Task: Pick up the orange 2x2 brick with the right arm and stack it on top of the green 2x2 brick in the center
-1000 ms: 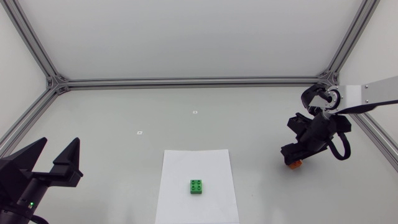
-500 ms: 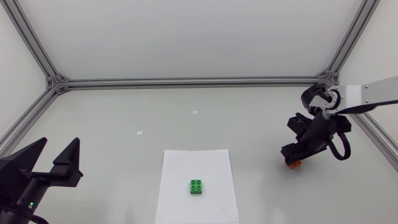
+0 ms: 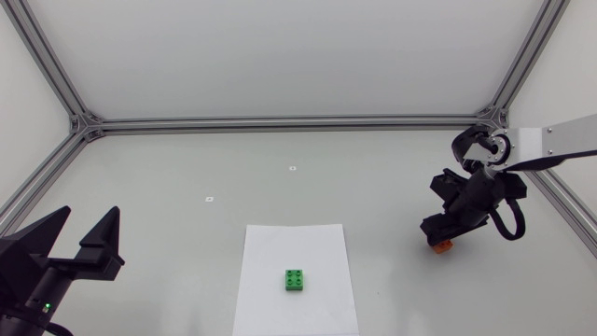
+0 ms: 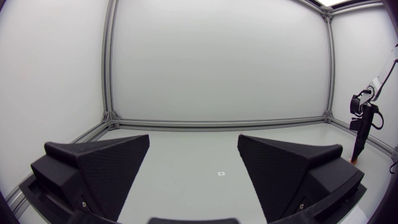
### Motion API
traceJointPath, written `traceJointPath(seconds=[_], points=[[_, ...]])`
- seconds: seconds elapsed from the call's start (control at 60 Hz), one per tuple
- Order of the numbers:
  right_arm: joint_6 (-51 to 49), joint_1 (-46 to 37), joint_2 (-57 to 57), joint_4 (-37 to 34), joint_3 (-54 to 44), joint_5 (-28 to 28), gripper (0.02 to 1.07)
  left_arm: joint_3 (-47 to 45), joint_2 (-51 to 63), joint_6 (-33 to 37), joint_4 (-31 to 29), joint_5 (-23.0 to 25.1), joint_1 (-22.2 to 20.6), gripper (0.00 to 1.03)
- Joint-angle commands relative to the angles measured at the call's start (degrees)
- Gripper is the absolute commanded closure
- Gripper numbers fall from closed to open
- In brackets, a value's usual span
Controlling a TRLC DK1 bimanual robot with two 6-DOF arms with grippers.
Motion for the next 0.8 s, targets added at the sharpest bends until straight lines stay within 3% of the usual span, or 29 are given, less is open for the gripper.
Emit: traceJointPath(seconds=[0.0, 0.783], points=[[-1.2, -0.5, -0.3, 0.5, -1.4, 0.0, 0.45, -2.3, -0.5, 0.7, -0.8, 0.2, 0.2, 0.04], [-3.2, -1.1, -1.2, 0.7, -2.5, 0.4, 0.51, -2.3, -0.5, 0.7, -0.8, 0.2, 0.2, 0.04]])
